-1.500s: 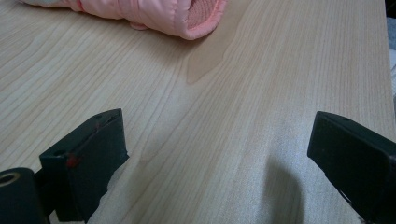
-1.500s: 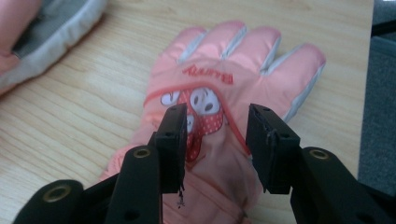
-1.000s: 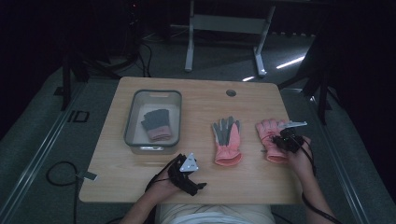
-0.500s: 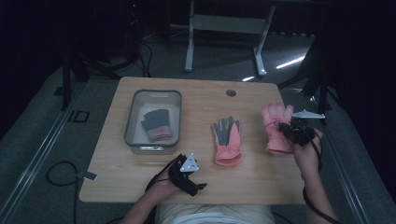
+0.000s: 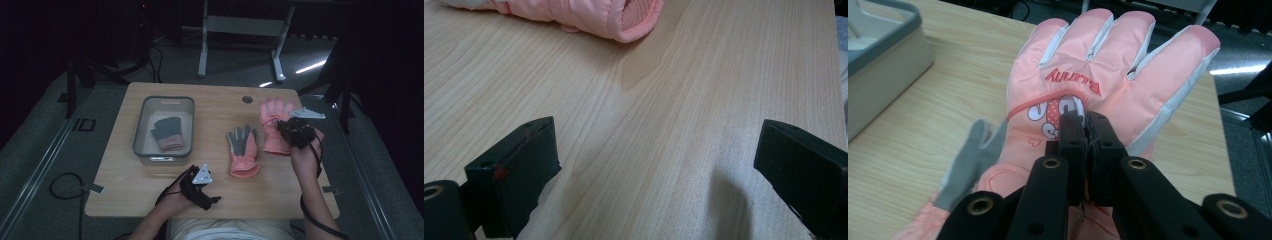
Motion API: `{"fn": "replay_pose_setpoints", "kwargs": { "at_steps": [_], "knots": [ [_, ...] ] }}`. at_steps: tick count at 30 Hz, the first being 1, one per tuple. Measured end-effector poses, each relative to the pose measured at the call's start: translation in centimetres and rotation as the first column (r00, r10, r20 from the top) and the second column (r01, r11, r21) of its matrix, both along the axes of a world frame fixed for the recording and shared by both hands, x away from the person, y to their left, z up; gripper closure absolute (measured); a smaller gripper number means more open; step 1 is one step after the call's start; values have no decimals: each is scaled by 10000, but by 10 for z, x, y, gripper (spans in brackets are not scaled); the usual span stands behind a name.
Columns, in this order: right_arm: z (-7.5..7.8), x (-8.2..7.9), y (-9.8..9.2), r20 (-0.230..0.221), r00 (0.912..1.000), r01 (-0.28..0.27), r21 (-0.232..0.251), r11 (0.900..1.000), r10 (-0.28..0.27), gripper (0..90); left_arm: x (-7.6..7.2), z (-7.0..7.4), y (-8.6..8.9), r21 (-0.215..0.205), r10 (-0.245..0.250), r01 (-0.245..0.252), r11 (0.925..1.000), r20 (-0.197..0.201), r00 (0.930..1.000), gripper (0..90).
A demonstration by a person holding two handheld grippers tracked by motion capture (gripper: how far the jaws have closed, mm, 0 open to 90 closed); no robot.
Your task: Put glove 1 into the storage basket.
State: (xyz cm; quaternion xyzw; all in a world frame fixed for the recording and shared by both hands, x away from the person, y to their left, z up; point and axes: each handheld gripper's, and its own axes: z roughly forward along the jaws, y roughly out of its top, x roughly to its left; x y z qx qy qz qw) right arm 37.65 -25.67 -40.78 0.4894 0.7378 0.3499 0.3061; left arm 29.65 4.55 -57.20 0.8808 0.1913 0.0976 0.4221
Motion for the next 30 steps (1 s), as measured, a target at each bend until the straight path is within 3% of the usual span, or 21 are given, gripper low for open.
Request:
{"fn": "replay_pose_setpoints", "kwargs": {
  "at_steps": [10, 15, 30],
  "knots": [
    [10, -6, 44, 145, 9985, -538, 116, 9985, 536, 870, 0, 0, 0, -54, -26, 26, 10000, 24, 10000, 36],
    [9, -8, 58, 50, 9978, -664, 221, 9975, 663, 871, -1, 0, 0, -77, -52, 52, 10000, 41, 10000, 36],
    [-42, -4, 76, -1047, 9938, -396, -84, 9992, 385, 872, -1, 0, 1, -127, -32, 33, 9999, 40, 10000, 36]
  ]
}}
